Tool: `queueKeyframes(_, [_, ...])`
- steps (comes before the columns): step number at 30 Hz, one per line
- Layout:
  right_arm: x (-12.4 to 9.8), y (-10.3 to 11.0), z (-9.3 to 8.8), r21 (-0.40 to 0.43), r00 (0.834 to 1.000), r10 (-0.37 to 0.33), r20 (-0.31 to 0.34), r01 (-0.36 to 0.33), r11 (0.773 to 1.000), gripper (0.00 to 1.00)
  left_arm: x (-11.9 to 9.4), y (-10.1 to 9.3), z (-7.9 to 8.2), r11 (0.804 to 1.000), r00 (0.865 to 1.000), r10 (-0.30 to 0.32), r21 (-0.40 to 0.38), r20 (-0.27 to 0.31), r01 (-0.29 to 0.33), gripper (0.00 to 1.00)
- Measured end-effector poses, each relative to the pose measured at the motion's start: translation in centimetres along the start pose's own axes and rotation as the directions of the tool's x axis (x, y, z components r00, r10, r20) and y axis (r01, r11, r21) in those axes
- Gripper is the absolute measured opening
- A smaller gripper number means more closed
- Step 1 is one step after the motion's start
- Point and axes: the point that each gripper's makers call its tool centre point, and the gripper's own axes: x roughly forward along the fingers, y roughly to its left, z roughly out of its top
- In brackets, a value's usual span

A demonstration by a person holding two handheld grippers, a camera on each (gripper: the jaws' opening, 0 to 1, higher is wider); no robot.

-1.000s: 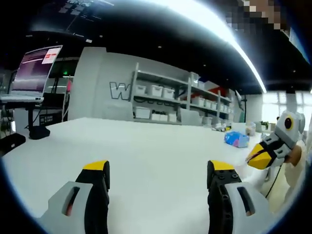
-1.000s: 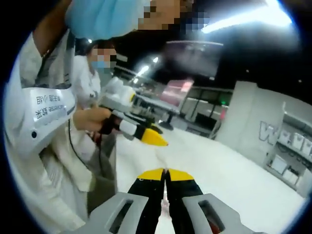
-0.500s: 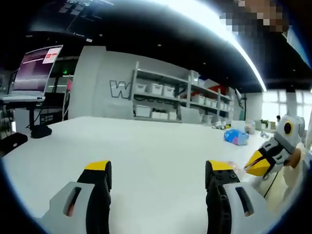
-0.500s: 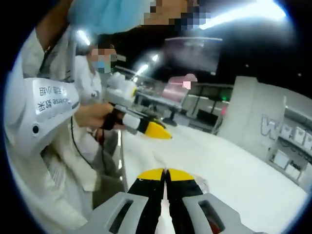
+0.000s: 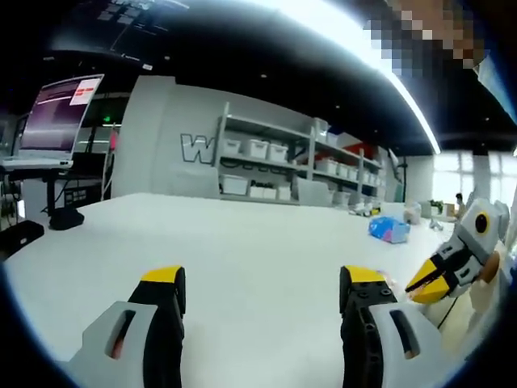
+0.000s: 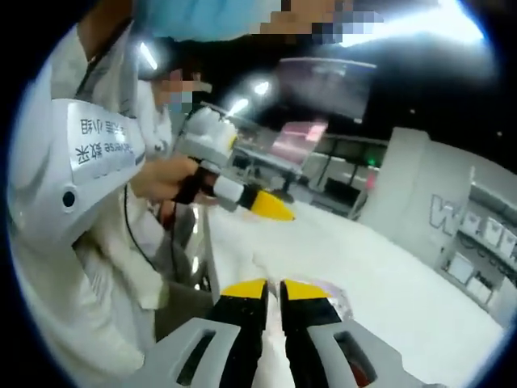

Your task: Open the resealable bag by pulling the two sides of the seal apart until the entire bag opening is separated and visibly accessible.

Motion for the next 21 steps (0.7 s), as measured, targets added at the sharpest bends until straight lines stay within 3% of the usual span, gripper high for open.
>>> queueKeyframes(5, [-0.3, 0.0, 0.1, 0.074, 1.000, -0.002, 0.003, 0.002, 0.997, 0.07, 0.1, 0.0, 0.0, 1.000, 1.000, -0.002, 0.002, -0.001, 0.002, 0.77])
queueKeyframes(21, [-0.2, 1.1, 0.5, 0.097, 0.999, 0.049, 0.004, -0.049, 0.994, 0.11, 0.3, -0.1, -0.1, 1.000, 1.000, -0.015, -0.002, 0.000, 0.015, 0.77])
